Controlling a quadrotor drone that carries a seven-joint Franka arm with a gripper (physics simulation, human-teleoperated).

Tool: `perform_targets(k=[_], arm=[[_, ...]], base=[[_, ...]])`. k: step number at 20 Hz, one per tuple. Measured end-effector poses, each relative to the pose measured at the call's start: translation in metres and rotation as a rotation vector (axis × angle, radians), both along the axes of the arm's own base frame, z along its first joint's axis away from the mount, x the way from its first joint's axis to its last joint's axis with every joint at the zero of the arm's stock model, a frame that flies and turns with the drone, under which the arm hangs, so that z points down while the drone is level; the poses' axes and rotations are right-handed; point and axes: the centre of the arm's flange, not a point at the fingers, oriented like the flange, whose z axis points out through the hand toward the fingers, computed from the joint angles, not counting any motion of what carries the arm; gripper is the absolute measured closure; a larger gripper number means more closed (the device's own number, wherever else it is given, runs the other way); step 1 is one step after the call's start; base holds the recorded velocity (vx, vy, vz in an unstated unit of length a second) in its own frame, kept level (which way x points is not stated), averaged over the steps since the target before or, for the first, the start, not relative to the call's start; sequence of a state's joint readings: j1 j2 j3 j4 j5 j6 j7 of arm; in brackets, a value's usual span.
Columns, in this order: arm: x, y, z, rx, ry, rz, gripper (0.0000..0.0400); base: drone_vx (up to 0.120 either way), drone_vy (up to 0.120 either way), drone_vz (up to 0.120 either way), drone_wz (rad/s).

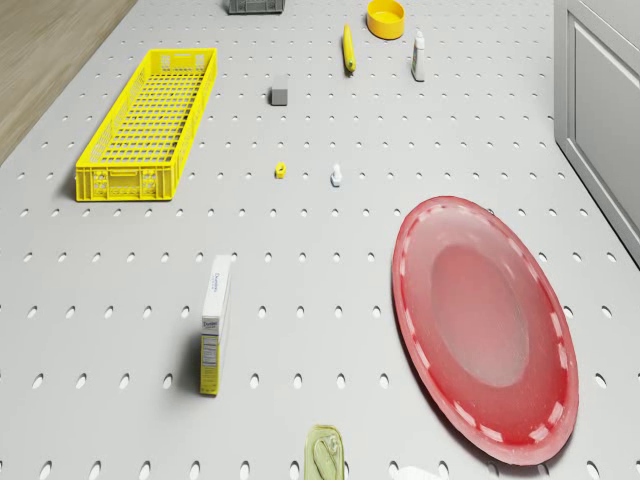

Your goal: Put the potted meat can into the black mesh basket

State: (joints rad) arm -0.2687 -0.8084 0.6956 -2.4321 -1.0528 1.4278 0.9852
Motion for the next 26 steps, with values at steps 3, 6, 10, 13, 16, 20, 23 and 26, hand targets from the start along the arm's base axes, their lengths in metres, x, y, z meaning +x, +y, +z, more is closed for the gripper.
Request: perform_targets(k=[3, 6, 10, 13, 16, 20, 23, 26], arm=[[0.002, -0.012, -0.048, -0.505, 0.0, -0.019, 0.0], [0.003, -0.038, -0.078, -0.908, 0.0, -0.033, 0.0], [0.003, -0.067, -0.094, -1.241, 0.003, -0.043, 0.0], [0.003, -0.08, -0.098, -1.38, 0.005, -0.046, 0.0], [0.003, -0.088, -0.1, -1.461, 0.006, -0.047, 0.0], [0.003, -0.093, -0.1, -1.52, 0.008, -0.047, 0.0], [0.003, -0.096, -0.101, -1.543, 0.008, -0.047, 0.0], [0.003, -0.097, -0.101, -1.556, 0.009, -0.047, 0.0]], base=[[0.12, 0.0, -0.12, 0.0], [0.12, 0.0, -0.12, 0.0], [0.12, 0.0, -0.12, 0.0], [0.12, -0.107, -0.12, 0.0], [0.12, -0.027, -0.04, 0.0], [0.05, 0.0, -0.11, 0.0], [0.027, 0.0, -0.12, 0.0], [0.12, 0.0, -0.12, 0.0]])
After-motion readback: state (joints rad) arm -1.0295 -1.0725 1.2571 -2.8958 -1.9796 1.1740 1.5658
